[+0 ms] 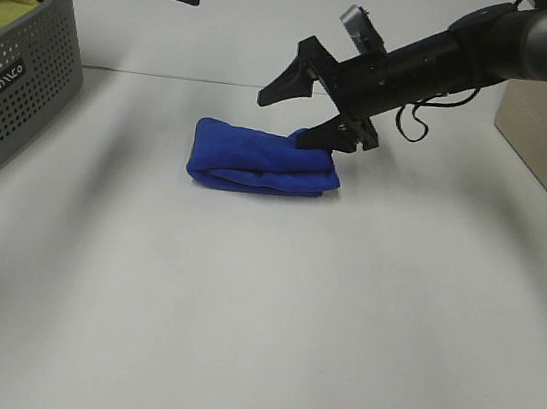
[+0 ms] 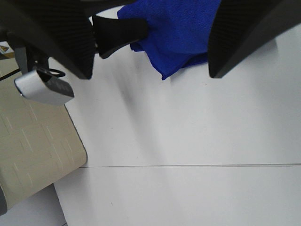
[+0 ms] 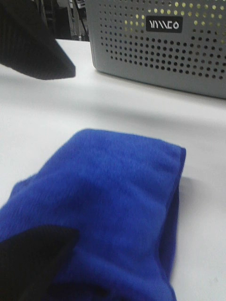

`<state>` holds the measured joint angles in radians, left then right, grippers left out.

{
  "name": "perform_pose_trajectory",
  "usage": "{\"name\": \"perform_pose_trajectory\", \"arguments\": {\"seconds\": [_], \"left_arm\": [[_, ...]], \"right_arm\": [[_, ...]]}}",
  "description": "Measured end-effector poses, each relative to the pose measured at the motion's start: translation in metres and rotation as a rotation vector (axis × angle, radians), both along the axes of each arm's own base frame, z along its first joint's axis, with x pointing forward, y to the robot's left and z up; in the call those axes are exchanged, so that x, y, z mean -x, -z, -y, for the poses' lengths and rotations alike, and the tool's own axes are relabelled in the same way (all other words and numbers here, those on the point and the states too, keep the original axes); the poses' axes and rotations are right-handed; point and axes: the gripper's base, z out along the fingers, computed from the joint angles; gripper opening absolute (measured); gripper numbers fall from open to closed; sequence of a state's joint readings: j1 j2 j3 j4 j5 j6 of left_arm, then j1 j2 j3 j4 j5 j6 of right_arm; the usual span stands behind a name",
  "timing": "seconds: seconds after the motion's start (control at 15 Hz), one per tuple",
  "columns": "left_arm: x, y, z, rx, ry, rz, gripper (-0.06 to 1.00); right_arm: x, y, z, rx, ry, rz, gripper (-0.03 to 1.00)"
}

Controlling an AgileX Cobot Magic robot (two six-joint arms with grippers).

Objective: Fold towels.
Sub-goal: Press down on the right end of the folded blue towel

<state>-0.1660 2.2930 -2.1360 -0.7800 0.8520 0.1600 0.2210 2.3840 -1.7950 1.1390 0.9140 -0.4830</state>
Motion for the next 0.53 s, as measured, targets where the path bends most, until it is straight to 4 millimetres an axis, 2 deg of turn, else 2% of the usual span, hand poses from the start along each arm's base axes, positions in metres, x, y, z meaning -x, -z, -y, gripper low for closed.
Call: {"name": "perform_pose_trajectory", "arguments": {"seconds": [0.13,0.4,0.53], "left_arm": [[0.0,0.0,0.0,-0.006,0.0,0.001,0.65],[0.0,0.0,0.0,-0.006,0.0,0.001,0.65],[0.001,0.0,0.0,-0.008,0.008,-0.004,0.65]], "right_arm": [[-0.002,0.006,0.017,0.082,0.006,-0.015,0.79],[0.0,0.014,0.024,0.202,-0.019,-0.017,0.78],[0.0,0.01,0.026,0.235,-0.028,0.008,0.78]]}}
